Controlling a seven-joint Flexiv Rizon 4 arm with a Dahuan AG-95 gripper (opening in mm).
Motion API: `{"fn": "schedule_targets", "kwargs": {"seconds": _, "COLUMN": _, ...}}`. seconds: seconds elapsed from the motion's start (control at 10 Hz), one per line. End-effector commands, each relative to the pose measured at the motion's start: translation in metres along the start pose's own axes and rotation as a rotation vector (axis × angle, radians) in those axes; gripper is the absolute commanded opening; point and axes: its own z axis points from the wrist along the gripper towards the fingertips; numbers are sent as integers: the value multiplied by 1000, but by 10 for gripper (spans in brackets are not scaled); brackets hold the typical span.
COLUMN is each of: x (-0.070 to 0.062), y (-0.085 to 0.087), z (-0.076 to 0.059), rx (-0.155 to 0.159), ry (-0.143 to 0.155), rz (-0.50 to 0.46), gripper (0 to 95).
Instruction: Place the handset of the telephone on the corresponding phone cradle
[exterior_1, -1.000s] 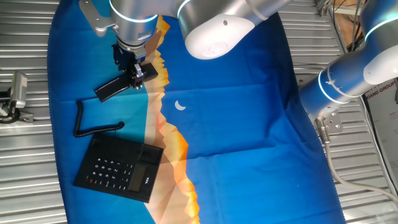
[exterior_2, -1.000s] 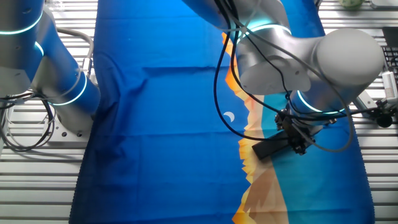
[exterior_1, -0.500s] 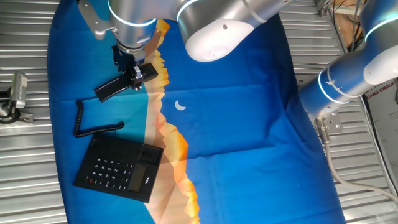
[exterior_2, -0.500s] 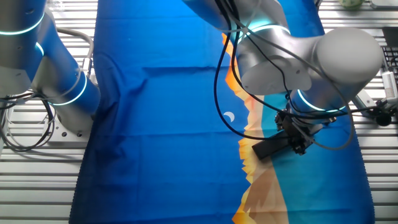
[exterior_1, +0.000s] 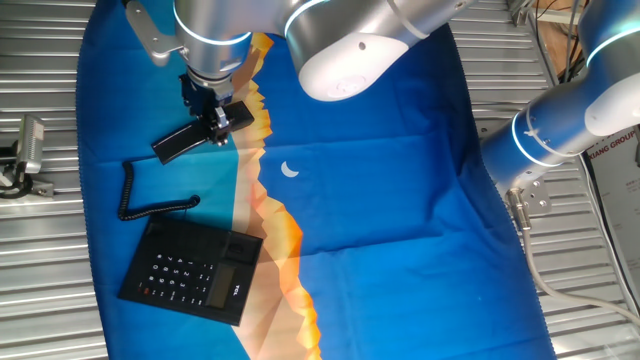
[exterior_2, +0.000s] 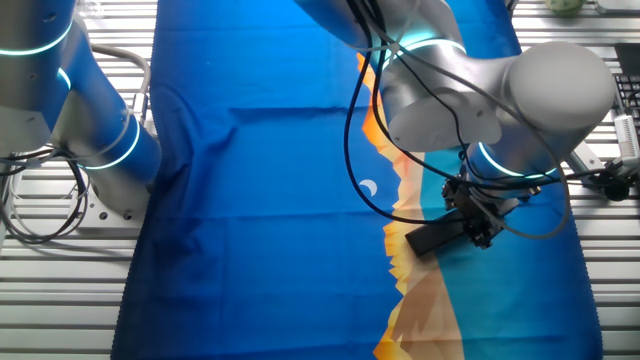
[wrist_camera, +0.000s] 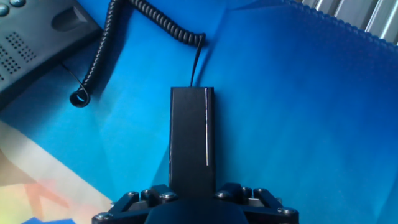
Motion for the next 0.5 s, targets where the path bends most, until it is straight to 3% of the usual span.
{"fn": "schedule_targets", "kwargs": {"seconds": 0.1, "x": 0, "y": 0, "z": 0, "rx": 0, "ry": -2, "rz": 1, "gripper": 570}}
{"fn": "schedule_targets", "kwargs": {"seconds": 0.5, "x": -1, "y": 2, "z": 2, "rx": -1, "ry": -4, "rz": 4, "gripper": 570}}
